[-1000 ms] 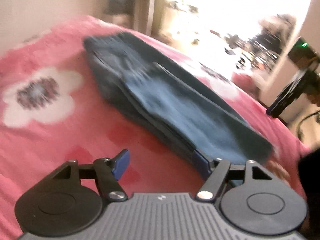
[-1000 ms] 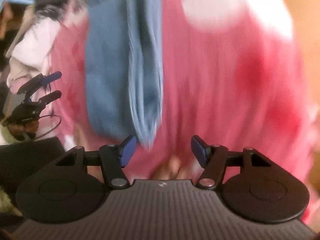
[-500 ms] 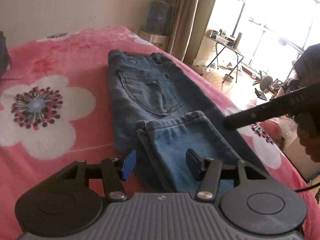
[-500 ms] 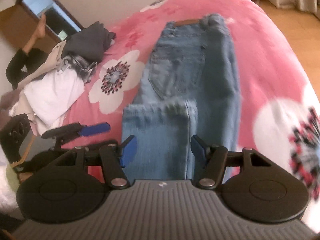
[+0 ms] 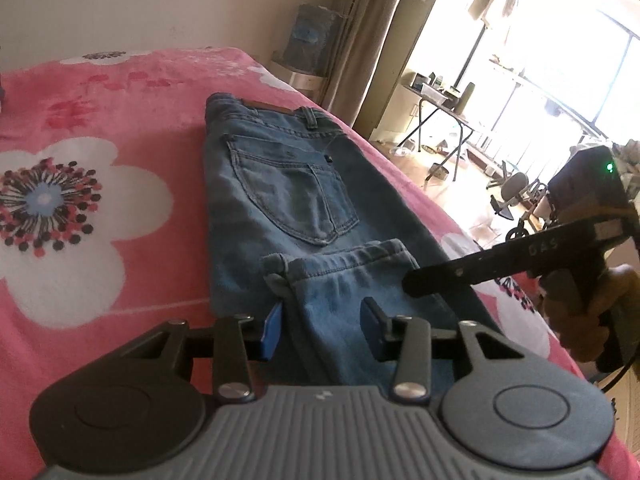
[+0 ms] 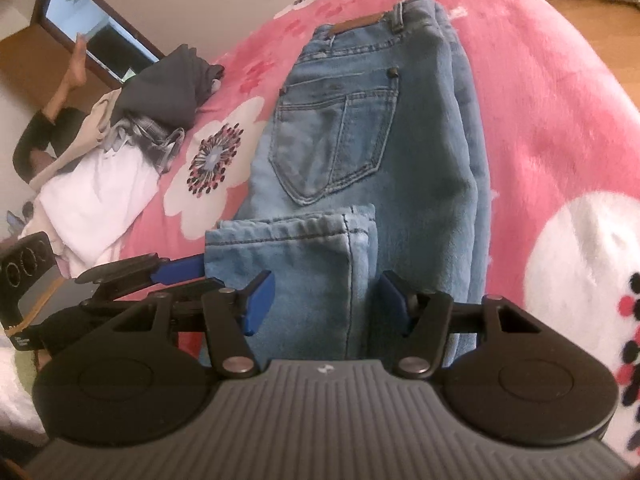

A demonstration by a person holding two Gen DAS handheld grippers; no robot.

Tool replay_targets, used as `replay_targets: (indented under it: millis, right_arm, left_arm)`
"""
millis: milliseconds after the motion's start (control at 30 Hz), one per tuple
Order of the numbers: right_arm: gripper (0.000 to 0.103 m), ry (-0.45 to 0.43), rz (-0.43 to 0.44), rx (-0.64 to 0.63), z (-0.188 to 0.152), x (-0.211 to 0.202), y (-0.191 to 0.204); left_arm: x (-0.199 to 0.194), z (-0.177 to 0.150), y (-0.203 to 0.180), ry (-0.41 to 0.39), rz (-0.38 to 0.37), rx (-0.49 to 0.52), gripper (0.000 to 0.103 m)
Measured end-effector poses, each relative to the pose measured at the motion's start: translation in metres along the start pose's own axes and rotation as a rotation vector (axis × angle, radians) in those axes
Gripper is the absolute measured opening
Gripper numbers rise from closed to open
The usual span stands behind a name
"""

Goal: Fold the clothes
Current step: 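Move both open grippers to the folded leg end of the jeans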

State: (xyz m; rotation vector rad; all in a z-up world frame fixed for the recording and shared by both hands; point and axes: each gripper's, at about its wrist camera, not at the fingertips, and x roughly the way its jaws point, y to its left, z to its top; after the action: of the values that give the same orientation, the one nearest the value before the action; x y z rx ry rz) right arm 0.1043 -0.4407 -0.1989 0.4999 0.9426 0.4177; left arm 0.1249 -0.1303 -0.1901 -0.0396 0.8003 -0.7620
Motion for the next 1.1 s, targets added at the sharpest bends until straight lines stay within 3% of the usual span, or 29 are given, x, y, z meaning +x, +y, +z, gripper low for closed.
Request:
replay_targets:
  millis: [200, 400, 700, 900, 1100]
  right_arm:
    - [0.056, -0.009, 0.034, 0.043, 0.003, 0.007, -0.01]
    - [0.056, -0.008, 0.06, 0.065, 0.003, 0.011, -0.014]
    - [0.053, -0.003, 0.095, 0.052, 0.005, 0.013, -0.018]
    - [0.046, 0.001, 0.106, 0.062, 0.004, 0.016, -0.02]
    - [0.04, 0.016, 0.103, 0.074, 0.002, 0.019, -0.023]
  left_arm:
    - [0.007, 0.007, 0.009, -0.007, 0.005, -0.019, 0.043]
    - [0.008, 0.012, 0.016, -0.021, -0.049, -0.052, 0.042]
    - [0.016, 0.005, 0.015, 0.034, -0.071, -0.058, 0.042]
    - [0.018, 0.001, 0.006, 0.025, -0.057, -0.017, 0.028]
    - [0.022, -0.002, 0.004, 0.029, -0.03, -0.004, 0.027]
